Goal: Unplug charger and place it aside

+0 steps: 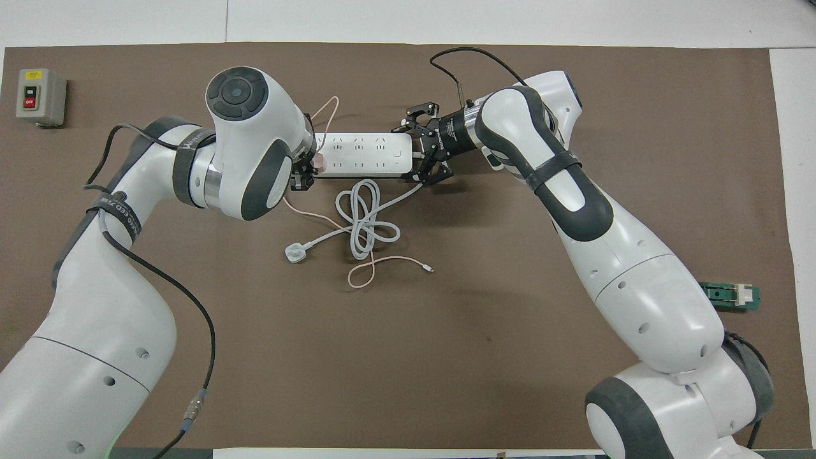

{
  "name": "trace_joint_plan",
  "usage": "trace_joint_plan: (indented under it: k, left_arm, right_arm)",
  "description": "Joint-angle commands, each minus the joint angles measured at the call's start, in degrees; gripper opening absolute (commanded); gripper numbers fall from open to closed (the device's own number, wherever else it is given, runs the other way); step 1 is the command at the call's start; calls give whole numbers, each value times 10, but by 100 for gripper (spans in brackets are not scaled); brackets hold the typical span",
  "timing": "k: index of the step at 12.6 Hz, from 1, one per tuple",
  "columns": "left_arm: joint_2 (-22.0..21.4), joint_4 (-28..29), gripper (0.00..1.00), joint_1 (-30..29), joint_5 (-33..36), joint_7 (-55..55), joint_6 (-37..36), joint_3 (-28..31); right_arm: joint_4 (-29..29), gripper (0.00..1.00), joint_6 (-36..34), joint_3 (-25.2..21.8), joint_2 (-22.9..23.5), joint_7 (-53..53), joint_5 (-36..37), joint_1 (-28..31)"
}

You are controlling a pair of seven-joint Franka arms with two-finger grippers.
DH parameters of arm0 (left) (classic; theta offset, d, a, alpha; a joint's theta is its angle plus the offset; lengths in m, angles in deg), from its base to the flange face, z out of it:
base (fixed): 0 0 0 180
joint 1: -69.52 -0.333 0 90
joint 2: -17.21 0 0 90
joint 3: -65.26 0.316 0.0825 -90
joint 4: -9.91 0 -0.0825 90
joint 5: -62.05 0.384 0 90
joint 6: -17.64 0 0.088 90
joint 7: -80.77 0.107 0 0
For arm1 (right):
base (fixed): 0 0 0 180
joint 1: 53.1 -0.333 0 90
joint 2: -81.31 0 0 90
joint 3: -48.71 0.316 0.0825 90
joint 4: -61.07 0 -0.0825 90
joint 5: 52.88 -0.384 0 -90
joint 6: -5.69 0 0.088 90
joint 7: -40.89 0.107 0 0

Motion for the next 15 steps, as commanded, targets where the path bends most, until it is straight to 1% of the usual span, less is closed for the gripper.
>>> trace_joint_plan:
  k: [1, 5, 7, 11, 13, 15]
  left_arm:
    - [-17, 24, 0, 9, 8, -8, 6, 7]
    - [-20, -3, 0, 4, 20, -3, -35, 7]
    - [-39, -18, 0, -2, 20, 8, -69, 8]
    - [-84, -19, 0, -21, 13, 39, -118, 6]
    - [-102, -19, 0, -48, 13, 82, -148, 5]
    - [-120, -18, 0, -99, -2, 172, -179, 5]
  right_arm:
    - [-16, 50, 110, 2, 15, -16, 1, -33]
    - [-27, 50, 111, -4, 12, -16, 13, -34]
    - [-29, 50, 112, -4, 11, -16, 17, -34]
    - [-30, 51, 114, -4, 12, -16, 25, -34]
    - [-30, 52, 113, -4, 11, -16, 25, -33]
    - [-30, 53, 113, -4, 11, -15, 24, -33]
